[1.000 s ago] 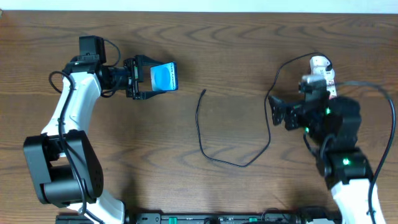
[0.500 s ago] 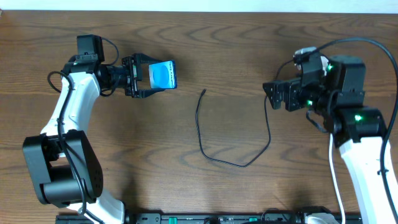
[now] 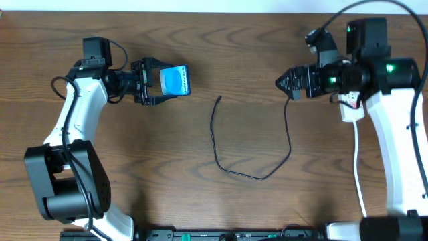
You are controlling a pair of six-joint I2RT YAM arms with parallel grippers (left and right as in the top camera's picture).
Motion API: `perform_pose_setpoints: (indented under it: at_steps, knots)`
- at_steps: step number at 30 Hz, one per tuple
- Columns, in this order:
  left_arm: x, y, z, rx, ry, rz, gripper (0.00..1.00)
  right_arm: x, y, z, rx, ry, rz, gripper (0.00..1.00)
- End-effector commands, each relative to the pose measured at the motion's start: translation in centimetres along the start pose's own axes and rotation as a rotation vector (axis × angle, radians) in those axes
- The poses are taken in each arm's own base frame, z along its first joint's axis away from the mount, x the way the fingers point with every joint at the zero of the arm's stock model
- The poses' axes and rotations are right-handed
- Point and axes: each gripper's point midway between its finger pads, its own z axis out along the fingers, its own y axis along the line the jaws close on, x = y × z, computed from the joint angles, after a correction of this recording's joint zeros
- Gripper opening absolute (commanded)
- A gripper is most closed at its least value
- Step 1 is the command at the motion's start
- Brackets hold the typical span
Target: Plug charger to phone and switch on socket
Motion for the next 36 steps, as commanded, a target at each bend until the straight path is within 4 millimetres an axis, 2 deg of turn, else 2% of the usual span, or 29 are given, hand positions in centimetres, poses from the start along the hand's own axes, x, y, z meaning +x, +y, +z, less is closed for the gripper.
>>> perform_pose_setpoints:
  at_steps: [1, 7, 9, 16, 23, 28, 30, 33, 36]
  knots:
    - [1.3, -1.1, -0.7, 0.026, 0.025, 0.028, 0.70, -1.4, 0.1, 0.1, -0.027, -0.005, -0.039, 0.99]
    - [1.3, -1.1, -0.7, 0.026, 0.025, 0.028, 0.70, -3.1, -0.3, 0.5, -0.020, -0.064, -0.068, 0.99]
    - [1.3, -1.1, -0.7, 0.026, 0.025, 0.028, 0.70, -3.1, -0.3, 0.6, -0.020, -0.062, -0.067, 0.99]
    - [1.0, -1.0, -0.6, 0.022, 0.004, 0.030, 0.70, -4.0, 1.4, 0.6, -0.122, -0.101, -0.083, 0.99]
    - [0.1, -1.0, -0.6, 0.018, -0.052, 0.033, 0.70, -4.1, 0.9, 1.5, -0.129, -0.080, 0.072, 0.98]
    - [-1.4, -0.9, -0.7, 0.010, -0.137, 0.067, 0.69, -4.1, 1.3, 1.9, -0.113, -0.074, 0.088, 0.93]
    - [-2.3, -0.9, -0.9, 0.005, -0.189, 0.075, 0.66, -4.1, 2.1, 2.6, -0.113, -0.071, 0.062, 0.93]
    - [-3.6, -0.7, -1.0, -0.008, -0.269, 0.089, 0.65, -4.1, 3.8, 3.9, -0.140, -0.072, 0.021, 0.91]
    - [-4.0, -0.6, -0.8, -0.022, -0.311, 0.096, 0.65, -4.2, 5.2, 5.4, -0.167, -0.081, 0.017, 0.92]
